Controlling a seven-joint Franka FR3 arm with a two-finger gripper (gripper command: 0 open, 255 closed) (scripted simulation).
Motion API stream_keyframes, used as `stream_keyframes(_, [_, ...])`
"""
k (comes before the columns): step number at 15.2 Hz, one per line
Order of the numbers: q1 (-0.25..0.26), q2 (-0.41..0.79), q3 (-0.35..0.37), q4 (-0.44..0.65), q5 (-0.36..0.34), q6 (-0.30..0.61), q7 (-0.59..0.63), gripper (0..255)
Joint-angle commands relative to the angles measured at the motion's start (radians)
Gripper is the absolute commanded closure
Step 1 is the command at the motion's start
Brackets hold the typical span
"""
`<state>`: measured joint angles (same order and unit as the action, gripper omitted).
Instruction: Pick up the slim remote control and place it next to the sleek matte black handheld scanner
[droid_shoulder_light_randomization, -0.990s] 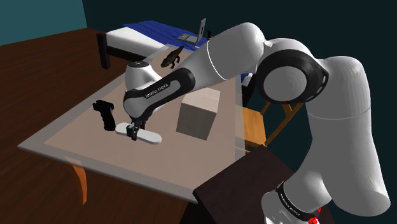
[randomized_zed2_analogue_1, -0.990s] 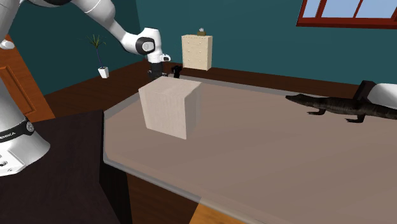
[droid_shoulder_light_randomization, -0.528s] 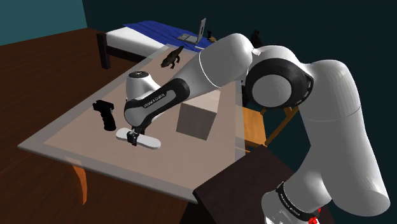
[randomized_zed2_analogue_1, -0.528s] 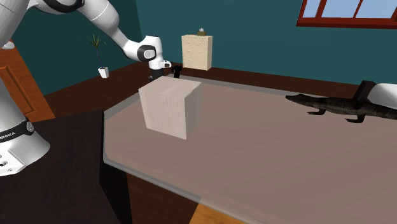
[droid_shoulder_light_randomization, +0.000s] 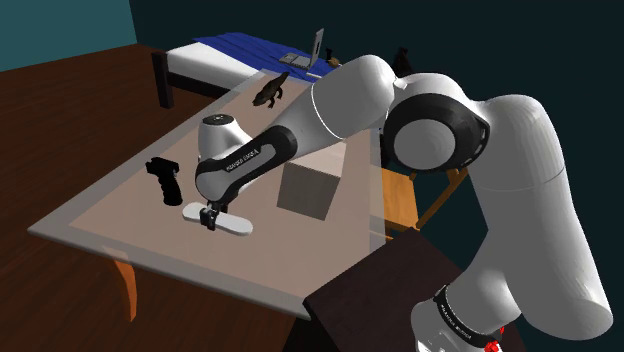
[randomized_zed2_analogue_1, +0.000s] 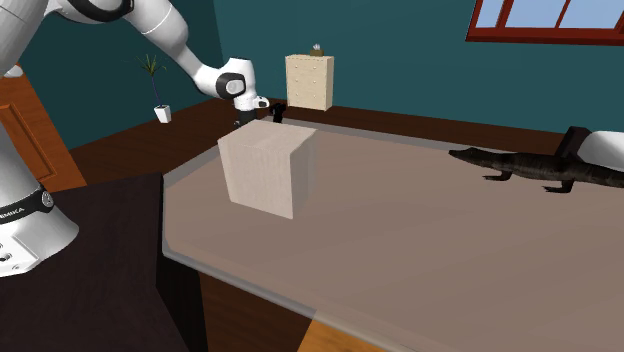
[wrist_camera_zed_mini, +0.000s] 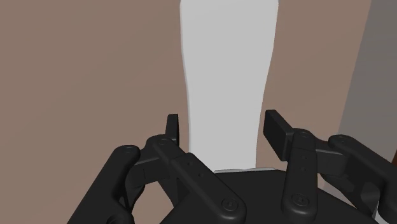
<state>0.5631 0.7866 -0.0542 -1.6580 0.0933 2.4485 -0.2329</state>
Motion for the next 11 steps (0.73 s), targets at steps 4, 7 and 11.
stream_keyframes(4, [0.0, 0.0, 0.0, 0.0, 0.0, 0.0, 0.0, 0])
stream_keyframes(7, [0.001, -0.027, -0.002, -0.008, -0.002, -0.018, 0.001, 0])
stream_keyframes(11, [0.003, -0.097, -0.007, -0.023, -0.007, -0.074, 0.004, 0])
